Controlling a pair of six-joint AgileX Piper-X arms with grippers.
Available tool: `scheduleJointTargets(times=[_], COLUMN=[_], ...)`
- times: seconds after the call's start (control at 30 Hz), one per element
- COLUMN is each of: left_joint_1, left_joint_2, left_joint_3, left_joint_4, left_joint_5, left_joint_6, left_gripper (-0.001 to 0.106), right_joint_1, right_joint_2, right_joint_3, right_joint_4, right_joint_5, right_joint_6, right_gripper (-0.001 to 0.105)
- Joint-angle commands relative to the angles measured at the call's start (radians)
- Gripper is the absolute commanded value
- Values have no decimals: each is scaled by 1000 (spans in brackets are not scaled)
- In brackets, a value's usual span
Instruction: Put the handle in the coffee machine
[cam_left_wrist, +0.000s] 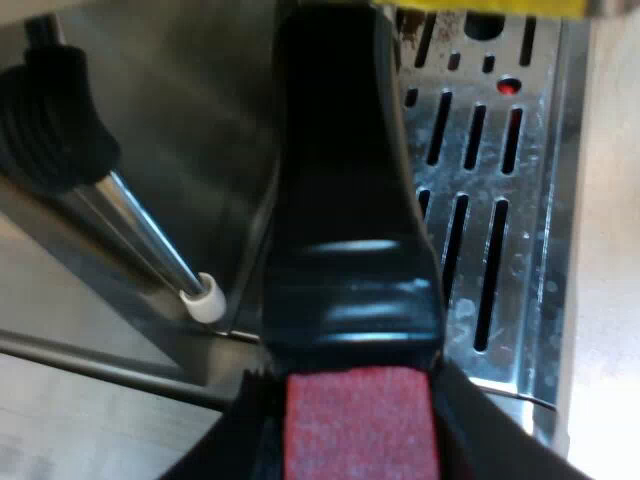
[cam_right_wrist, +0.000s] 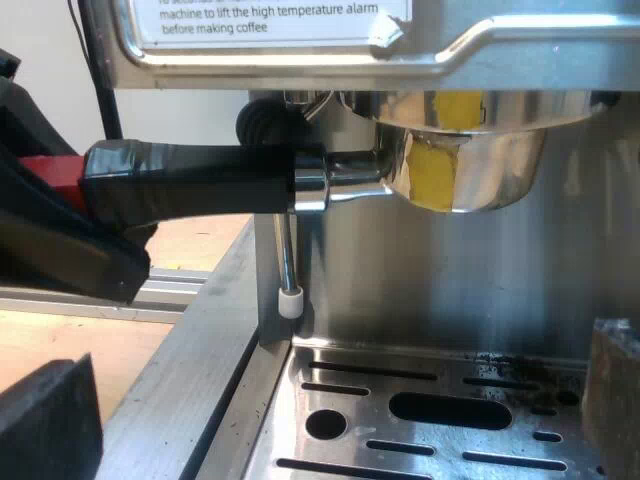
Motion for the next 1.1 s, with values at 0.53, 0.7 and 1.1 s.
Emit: scheduleJointTargets(times=[0.53, 0.7, 1.1], left_joint_1=[-4, -4, -4], left_joint_2=[-23, -23, -84], left_joint_3=[-20, -20, -26], left_joint_4=[-120, -119, -112], left_joint_5=[259, 212, 162], left_joint_6=[-62, -189, -263], left_gripper=[0, 0, 0], right_joint_1=[-6, -6, -6], right_joint_2=[-8, -8, -8], right_joint_3=[-4, -4, -4], right_joint_4=[31, 63, 63], right_joint_5=[8, 6, 3], right_joint_6=[50, 50, 50], right_gripper=[103, 103, 104])
